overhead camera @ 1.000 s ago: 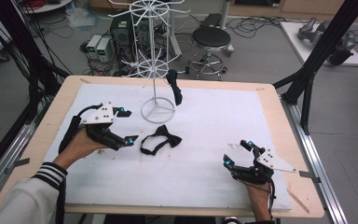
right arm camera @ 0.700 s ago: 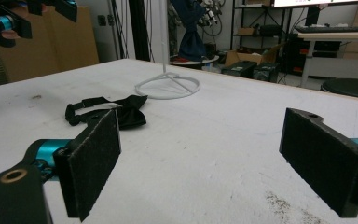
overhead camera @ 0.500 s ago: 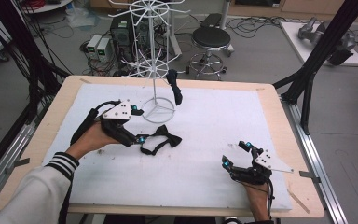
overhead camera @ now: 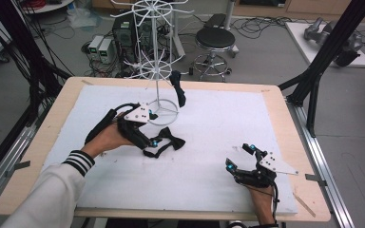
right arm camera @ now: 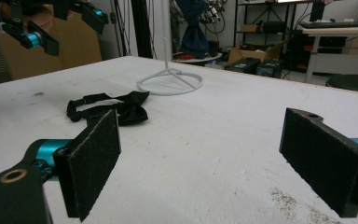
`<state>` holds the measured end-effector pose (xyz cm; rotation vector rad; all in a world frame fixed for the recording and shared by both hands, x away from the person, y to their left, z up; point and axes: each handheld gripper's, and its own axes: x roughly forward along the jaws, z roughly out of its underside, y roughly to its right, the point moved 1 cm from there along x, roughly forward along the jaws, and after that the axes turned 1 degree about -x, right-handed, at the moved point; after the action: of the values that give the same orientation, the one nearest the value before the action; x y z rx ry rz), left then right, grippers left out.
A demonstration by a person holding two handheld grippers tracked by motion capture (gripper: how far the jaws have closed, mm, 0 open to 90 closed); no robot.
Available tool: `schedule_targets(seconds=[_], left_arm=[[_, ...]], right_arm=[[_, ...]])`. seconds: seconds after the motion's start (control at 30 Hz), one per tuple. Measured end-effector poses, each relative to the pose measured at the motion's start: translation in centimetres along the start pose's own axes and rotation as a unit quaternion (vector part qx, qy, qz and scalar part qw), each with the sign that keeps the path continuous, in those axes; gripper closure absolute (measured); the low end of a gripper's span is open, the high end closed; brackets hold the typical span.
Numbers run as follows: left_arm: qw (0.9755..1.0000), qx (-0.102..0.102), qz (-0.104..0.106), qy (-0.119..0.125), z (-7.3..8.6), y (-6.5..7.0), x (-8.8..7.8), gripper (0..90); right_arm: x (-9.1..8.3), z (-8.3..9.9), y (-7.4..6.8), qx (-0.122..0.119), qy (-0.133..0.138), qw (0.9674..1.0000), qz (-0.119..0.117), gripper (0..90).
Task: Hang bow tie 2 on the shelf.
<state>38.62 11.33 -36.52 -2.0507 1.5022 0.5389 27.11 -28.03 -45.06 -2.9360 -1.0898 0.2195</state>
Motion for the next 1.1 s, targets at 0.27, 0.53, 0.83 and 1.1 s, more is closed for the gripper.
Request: schedule_targets(seconds=[0.27, 0.53, 0.83, 1.1], left_arm=[[0.9997, -0.002, 0.013, -0.021, -0.1, -0.4, 1.6, 14.8], [0.9986, -0.003, 0.024, -0.046, 0.3, -0.6, 3.5, 15.6], [0.9975, -0.013, 0.027, -0.063, 0.9, -1.3, 5.2, 18.4], [0.9959, -0.005, 0.031, -0.085, 0.7, -1.8, 6.1, 20.6]], right_arm=[[0.0, 0.0, 0.0, 0.002, 0.002, 1.0, -0.002, 11.6], [0.1, 0.1, 0.0, 0.001, 0.005, 1.0, 0.001, 11.6], [-0.1, 0.1, 0.0, 0.006, 0.012, 0.9999, 0.0, 11.6], [0.0, 0.1, 0.1, 0.003, 0.016, 0.9999, 0.0, 11.6]])
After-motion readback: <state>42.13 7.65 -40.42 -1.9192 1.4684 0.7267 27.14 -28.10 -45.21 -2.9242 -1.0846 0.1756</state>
